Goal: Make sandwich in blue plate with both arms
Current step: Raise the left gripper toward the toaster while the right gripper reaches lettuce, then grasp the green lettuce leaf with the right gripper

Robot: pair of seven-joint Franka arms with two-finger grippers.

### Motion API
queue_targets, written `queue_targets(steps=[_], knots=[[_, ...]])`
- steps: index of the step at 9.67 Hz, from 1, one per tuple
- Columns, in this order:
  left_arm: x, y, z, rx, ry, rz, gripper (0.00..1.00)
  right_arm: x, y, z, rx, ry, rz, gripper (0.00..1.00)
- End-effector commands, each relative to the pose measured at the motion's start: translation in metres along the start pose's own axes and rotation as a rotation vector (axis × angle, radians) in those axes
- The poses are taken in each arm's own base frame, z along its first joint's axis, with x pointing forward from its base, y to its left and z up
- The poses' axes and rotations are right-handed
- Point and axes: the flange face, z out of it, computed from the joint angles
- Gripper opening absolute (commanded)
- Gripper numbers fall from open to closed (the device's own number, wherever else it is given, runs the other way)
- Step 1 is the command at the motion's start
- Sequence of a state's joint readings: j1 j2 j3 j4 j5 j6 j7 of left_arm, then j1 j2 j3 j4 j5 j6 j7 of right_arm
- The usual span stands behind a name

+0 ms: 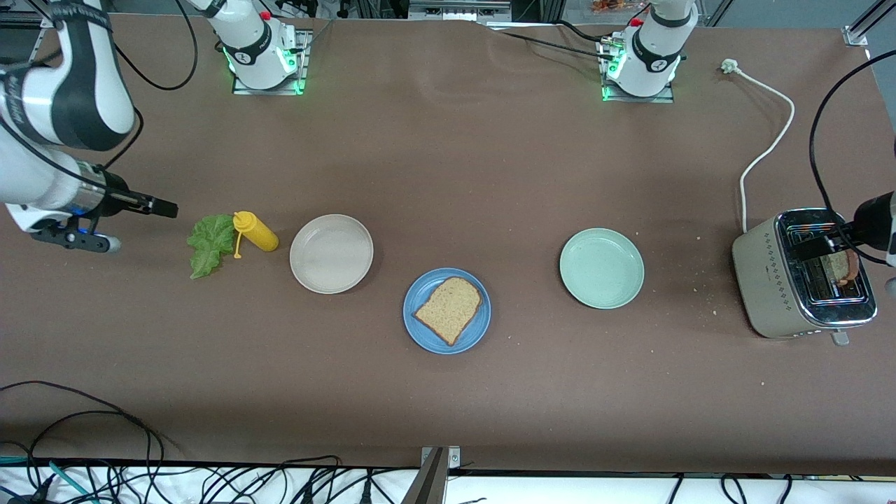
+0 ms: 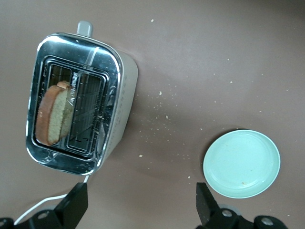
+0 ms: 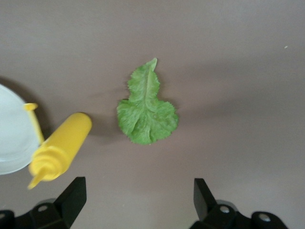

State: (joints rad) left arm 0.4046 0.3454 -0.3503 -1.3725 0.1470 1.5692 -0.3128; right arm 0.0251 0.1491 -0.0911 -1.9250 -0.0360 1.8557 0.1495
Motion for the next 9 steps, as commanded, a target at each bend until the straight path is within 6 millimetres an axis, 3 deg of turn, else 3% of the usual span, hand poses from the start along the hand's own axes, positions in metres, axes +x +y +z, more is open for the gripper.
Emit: queue_targets(steps=[1, 3, 5, 7, 8, 9], knots=[[-0.010, 0.005, 0.000, -0.049, -0.017, 0.074, 1.00, -0.007, 0.005, 0.095, 0.014, 0.125, 0.007, 1.00], [-0.013, 0.011, -0.001, -0.091, -0.016, 0.075, 1.00, 0.013, 0.001, 0.157, 0.013, 0.192, -0.010, 1.00], [-0.025, 0.015, 0.001, -0.078, -0.003, 0.085, 1.00, 0.023, 0.002, 0.186, 0.013, 0.223, -0.009, 1.00], [-0.027, 0.013, -0.012, -0.081, 0.024, 0.101, 1.00, 0.031, 0.013, 0.206, 0.012, 0.270, -0.013, 0.97], [-0.028, 0.013, -0.017, -0.082, 0.029, 0.102, 1.00, 0.032, 0.013, 0.213, 0.012, 0.278, -0.017, 0.75], [-0.029, 0.012, -0.020, -0.076, 0.035, 0.105, 1.00, 0.032, 0.013, 0.208, 0.014, 0.276, -0.011, 0.38]])
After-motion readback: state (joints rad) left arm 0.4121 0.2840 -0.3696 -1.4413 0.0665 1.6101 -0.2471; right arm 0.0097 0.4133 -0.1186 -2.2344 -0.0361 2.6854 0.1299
